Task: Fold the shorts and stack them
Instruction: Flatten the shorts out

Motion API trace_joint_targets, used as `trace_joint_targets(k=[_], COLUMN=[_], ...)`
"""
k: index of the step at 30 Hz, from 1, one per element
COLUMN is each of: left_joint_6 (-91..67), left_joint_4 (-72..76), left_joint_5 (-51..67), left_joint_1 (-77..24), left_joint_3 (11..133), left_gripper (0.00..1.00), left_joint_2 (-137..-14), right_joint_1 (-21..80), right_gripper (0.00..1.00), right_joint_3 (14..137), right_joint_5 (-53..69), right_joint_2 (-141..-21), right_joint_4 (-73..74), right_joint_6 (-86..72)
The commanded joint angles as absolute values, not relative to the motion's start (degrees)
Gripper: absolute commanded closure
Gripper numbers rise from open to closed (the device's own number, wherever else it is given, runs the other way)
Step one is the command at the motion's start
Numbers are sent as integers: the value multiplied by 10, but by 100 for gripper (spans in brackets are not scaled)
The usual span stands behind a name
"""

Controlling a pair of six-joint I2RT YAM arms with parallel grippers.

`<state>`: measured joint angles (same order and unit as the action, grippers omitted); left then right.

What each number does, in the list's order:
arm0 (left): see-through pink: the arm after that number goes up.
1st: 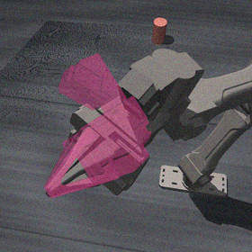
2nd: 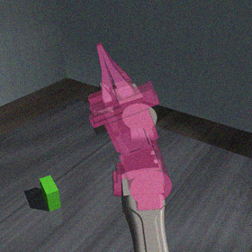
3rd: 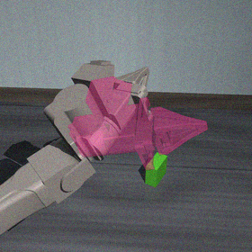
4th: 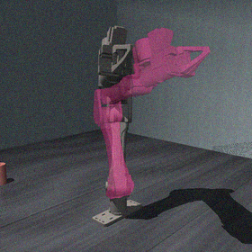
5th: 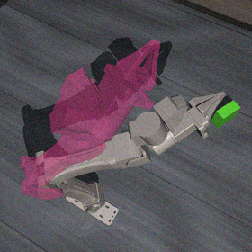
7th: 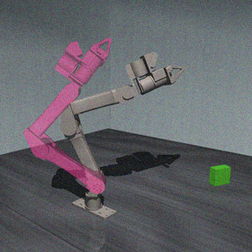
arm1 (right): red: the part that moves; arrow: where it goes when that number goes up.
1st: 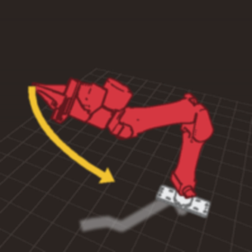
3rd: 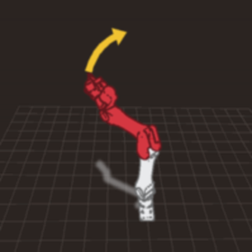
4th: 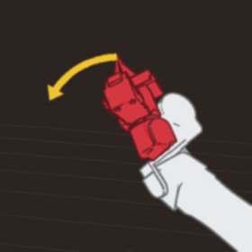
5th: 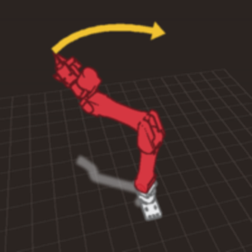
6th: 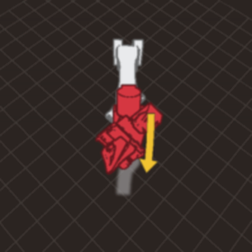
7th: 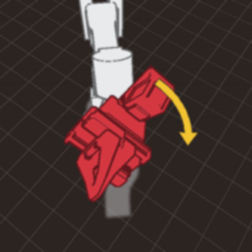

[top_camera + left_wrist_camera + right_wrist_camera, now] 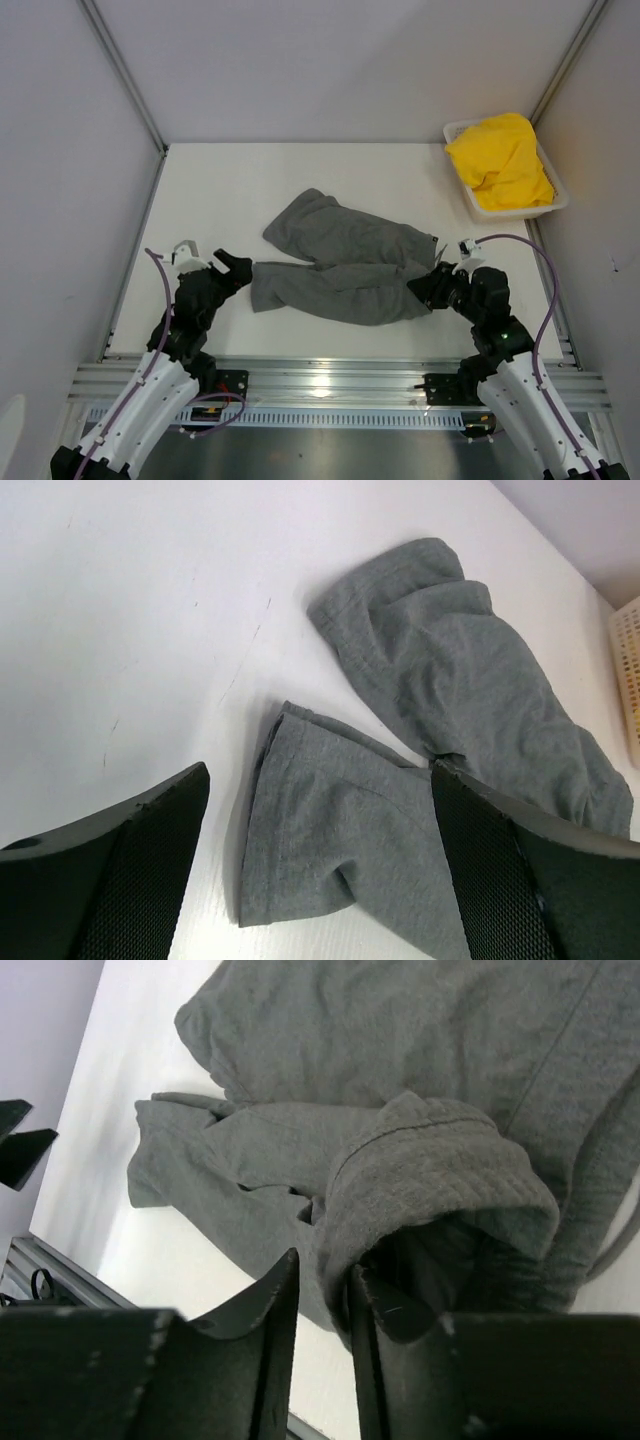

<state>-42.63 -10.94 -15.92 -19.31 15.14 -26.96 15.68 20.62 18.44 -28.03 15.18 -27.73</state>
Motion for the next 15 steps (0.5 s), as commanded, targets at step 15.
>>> trace_joint_targets(k=[15], left_joint_6=[-373], left_joint_4=[-76], left_joint_5=[-64], left_joint_1=[-189], left_joint_3=[204], left_gripper=[3], left_joint_2=[-426], right_joint_1=[160], right_gripper=[59], right_joint_3=[222], right_joint_5=[189], right_joint_2=[-274], right_joint_4=[228], right_joint_6=[-322])
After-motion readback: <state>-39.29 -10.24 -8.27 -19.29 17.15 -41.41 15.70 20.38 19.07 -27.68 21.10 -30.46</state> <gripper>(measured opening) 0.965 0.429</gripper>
